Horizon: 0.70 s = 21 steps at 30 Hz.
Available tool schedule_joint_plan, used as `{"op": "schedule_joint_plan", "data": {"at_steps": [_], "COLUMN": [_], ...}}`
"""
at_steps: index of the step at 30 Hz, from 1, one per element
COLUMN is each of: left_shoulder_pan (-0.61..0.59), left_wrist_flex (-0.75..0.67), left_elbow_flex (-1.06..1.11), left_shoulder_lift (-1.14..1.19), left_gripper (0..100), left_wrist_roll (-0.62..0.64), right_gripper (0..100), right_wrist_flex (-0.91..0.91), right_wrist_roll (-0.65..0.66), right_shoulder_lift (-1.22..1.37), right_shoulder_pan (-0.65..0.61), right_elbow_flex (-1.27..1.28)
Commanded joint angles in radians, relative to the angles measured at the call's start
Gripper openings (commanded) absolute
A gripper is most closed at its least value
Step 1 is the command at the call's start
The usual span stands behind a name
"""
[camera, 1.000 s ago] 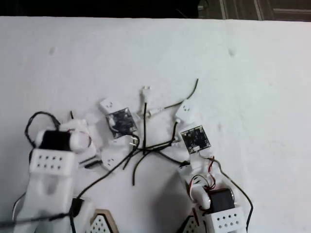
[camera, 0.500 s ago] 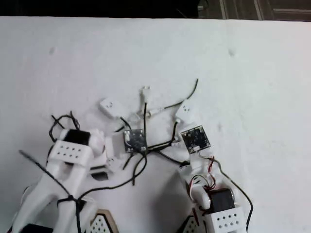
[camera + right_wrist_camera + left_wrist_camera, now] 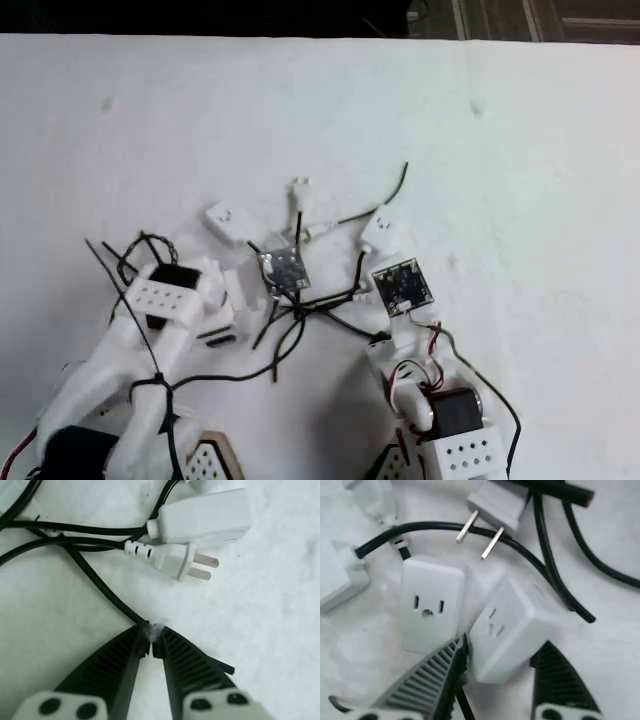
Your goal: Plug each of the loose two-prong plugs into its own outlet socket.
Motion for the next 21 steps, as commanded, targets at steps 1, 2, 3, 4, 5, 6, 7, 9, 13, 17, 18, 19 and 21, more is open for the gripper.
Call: {"op": "schedule_joint_plan", "data": {"at_steps": [1,2,3,4,5,6,7,9,13,17,18,19,21], "left_shoulder_pan": [0.051,0.061,0.068,0.074,0.076,0.073,0.071,0.07,0.079,0.076,0.077,0.077,0.07], "left_wrist_flex": [-0.011,-0.011,-0.012,-0.008,-0.005,0.0,0.02,0.089,0.304,0.508,0.537,0.543,0.529], "left_elbow_flex": [-0.015,-0.018,-0.025,-0.034,-0.044,-0.055,-0.068,-0.1,-0.186,-0.247,-0.25,-0.249,-0.233], "left_shoulder_lift": [0.001,0.001,0.001,0.001,0.001,0.001,0.001,0.001,0.001,0.001,0.001,0.002,0.007], "left_gripper": [10,7,5,4,2,2,2,2,2,2,2,2,2], "left_wrist_roll": [0.026,0.026,0.026,0.026,0.028,0.029,0.029,0.029,0.029,0.028,0.028,0.028,0.043], "right_gripper": [2.0,2.0,2.0,2.0,2.0,2.0,2.0,2.0,2.0,2.0,2.0,2.0,2.0], "right_wrist_flex": [0.005,0.005,0.005,0.005,0.005,0.005,0.005,0.005,0.005,0.005,0.005,0.005,0.005], "right_wrist_roll": [0.009,0.009,0.009,0.009,0.009,0.009,0.009,0.009,0.009,0.009,0.009,0.009,0.009], "right_shoulder_lift": [-0.01,-0.01,-0.01,-0.01,-0.01,-0.01,-0.01,-0.01,-0.01,-0.01,-0.01,-0.01,-0.01], "right_shoulder_pan": [0.01,0.01,0.01,0.01,0.01,0.01,0.01,0.01,0.01,0.01,0.01,0.01,0.01], "right_elbow_flex": [0.011,0.011,0.011,0.011,0.011,0.011,0.011,0.011,0.011,0.011,0.011,0.011,0.011]}}
